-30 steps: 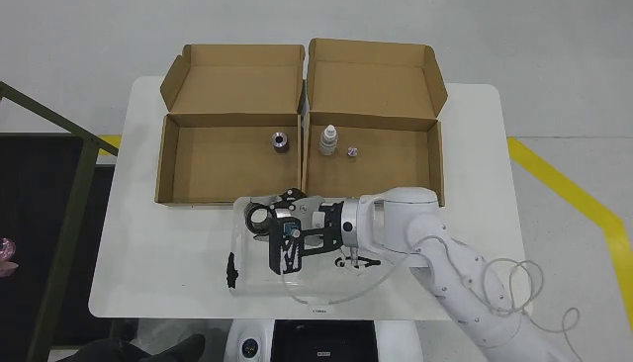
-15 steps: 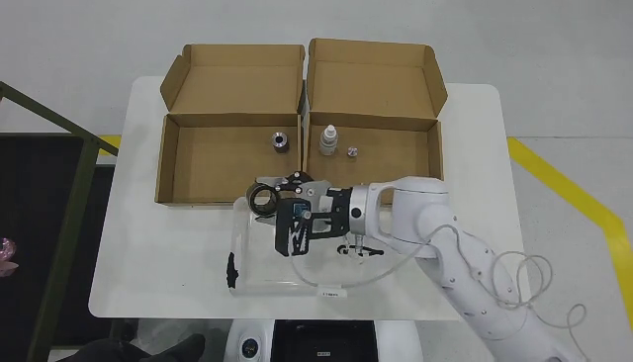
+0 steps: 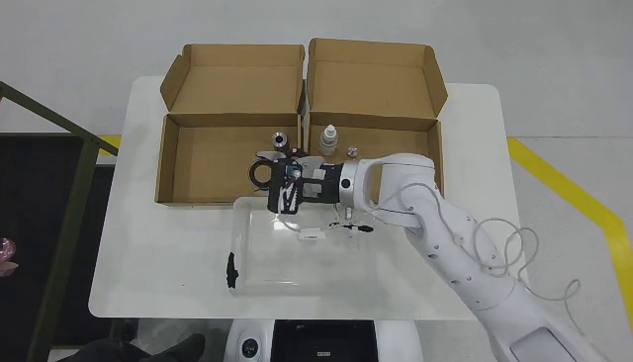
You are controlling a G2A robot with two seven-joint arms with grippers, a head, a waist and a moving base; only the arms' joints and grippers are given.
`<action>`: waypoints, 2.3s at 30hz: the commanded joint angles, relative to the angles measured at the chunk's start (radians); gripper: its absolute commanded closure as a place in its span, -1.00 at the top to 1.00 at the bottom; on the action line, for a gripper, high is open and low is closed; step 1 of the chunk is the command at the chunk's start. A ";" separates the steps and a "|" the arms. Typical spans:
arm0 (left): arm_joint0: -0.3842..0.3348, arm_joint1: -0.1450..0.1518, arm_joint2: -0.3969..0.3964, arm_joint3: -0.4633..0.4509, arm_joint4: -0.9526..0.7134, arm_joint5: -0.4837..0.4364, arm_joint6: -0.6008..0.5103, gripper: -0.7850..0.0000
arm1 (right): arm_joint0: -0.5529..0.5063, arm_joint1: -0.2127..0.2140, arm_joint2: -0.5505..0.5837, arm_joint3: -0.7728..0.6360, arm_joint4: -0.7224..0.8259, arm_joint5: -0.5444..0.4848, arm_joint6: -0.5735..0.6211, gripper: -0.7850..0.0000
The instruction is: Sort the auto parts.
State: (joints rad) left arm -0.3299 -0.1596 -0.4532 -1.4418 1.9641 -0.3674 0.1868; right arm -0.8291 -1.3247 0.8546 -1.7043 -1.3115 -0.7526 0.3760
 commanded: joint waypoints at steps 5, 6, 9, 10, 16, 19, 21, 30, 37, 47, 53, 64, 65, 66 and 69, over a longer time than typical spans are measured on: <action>0.000 0.000 0.000 0.000 0.000 0.000 0.000 1.00 | 0.081 -0.025 -0.055 0.112 0.034 0.030 0.035 -1.00; 0.000 0.000 0.000 0.000 0.000 0.000 0.000 1.00 | 0.095 -0.030 -0.065 0.135 0.039 0.033 0.041 -1.00; 0.000 0.000 0.000 0.000 0.000 0.000 0.000 1.00 | 0.135 -0.045 -0.094 0.202 0.054 0.045 0.055 -1.00; 0.000 0.000 0.000 0.000 0.000 0.000 0.000 1.00 | 0.148 -0.050 -0.103 0.223 0.061 0.047 0.059 -1.00; 0.000 0.000 0.000 0.000 0.000 0.000 0.000 1.00 | 0.221 -0.084 -0.162 0.347 0.089 0.071 0.095 -1.00; 0.000 0.000 0.000 0.000 0.000 0.000 0.000 1.00 | 0.246 -0.101 -0.190 0.395 0.103 0.079 0.107 -1.00; 0.000 0.000 0.000 0.000 0.000 0.000 0.000 1.00 | 0.259 -0.111 -0.206 0.424 0.109 0.084 0.111 -1.00; 0.000 0.000 0.000 0.000 0.000 0.000 0.000 1.00 | 0.290 -0.144 -0.250 0.515 0.109 0.089 0.104 -1.00; 0.000 0.000 0.000 0.000 0.000 0.000 0.000 1.00 | 0.301 -0.164 -0.268 0.569 0.103 0.095 0.095 -1.00; 0.000 0.000 0.000 0.000 0.000 0.000 0.000 1.00 | 0.311 -0.181 -0.273 0.628 0.087 0.105 0.093 -0.62; 0.000 0.000 0.000 0.000 0.000 0.000 0.000 1.00 | 0.311 -0.189 -0.273 0.650 0.078 0.102 0.097 -0.11; 0.000 0.000 0.000 0.000 0.000 0.000 0.000 1.00 | 0.298 -0.177 -0.216 0.579 0.072 0.078 0.071 0.51; 0.000 0.000 0.000 0.000 0.000 0.000 0.000 1.00 | 0.293 -0.173 -0.205 0.563 0.072 0.078 0.069 0.50; 0.000 0.000 0.000 0.000 0.000 0.000 0.000 1.00 | 0.288 -0.169 -0.194 0.542 0.072 0.076 0.065 0.49; 0.000 0.000 0.000 0.000 0.000 0.000 0.000 1.00 | 0.264 -0.155 -0.157 0.476 0.069 0.068 0.062 0.48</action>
State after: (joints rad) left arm -0.3299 -0.1596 -0.4532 -1.4418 1.9641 -0.3674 0.1868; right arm -0.5582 -1.4836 0.6863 -1.2069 -1.2434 -0.6814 0.4397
